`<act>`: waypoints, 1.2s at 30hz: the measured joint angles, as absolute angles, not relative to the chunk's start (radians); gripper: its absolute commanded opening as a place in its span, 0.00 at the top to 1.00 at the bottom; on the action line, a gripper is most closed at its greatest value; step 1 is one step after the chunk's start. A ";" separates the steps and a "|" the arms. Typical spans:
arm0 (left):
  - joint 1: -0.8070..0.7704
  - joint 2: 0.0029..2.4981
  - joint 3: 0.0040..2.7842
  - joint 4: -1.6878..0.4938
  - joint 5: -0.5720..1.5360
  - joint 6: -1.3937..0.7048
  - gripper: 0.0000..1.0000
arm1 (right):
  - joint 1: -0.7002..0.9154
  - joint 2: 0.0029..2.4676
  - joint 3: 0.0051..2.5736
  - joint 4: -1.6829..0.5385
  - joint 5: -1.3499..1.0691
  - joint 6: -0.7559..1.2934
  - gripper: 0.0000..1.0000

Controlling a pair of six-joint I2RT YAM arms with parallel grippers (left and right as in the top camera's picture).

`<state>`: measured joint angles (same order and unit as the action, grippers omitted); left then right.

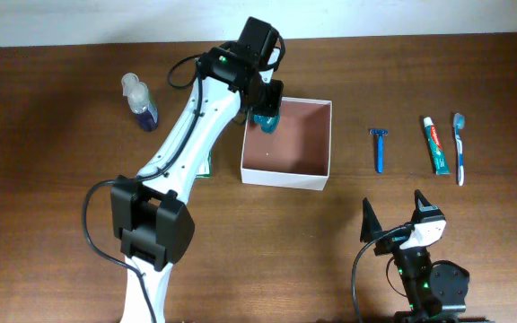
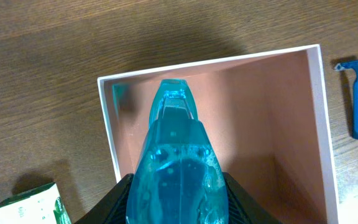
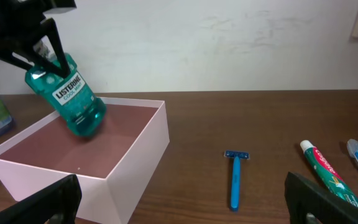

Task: Pack container
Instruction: 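Lift the Listerine bottle and carry it over the pink box, then lower the bottle into the box's left corner and release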

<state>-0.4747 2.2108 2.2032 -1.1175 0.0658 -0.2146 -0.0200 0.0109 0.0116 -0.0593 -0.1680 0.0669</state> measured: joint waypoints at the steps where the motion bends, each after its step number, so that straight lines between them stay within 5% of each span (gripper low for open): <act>1: -0.475 2.215 2.203 -1.117 0.065 -0.219 1.00 | -0.020 0.011 0.012 -0.059 -0.168 0.067 0.01; 13: -0.475 2.219 2.203 -1.166 0.003 -0.255 0.99 | -0.020 0.011 0.012 -0.059 -0.168 0.067 0.01; 22: -0.475 2.230 2.203 -1.165 -0.043 -0.255 0.82 | -0.020 0.011 0.012 -0.059 -0.168 0.067 0.01; 36: -0.475 2.299 2.203 -1.156 -0.053 -0.255 0.82 | -0.020 0.011 0.012 -0.059 -0.168 0.067 0.01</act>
<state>-0.4747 2.2993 2.2032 -1.1557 -0.0532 -0.2546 -0.0200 0.0113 0.0116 -0.0589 -0.1680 0.0669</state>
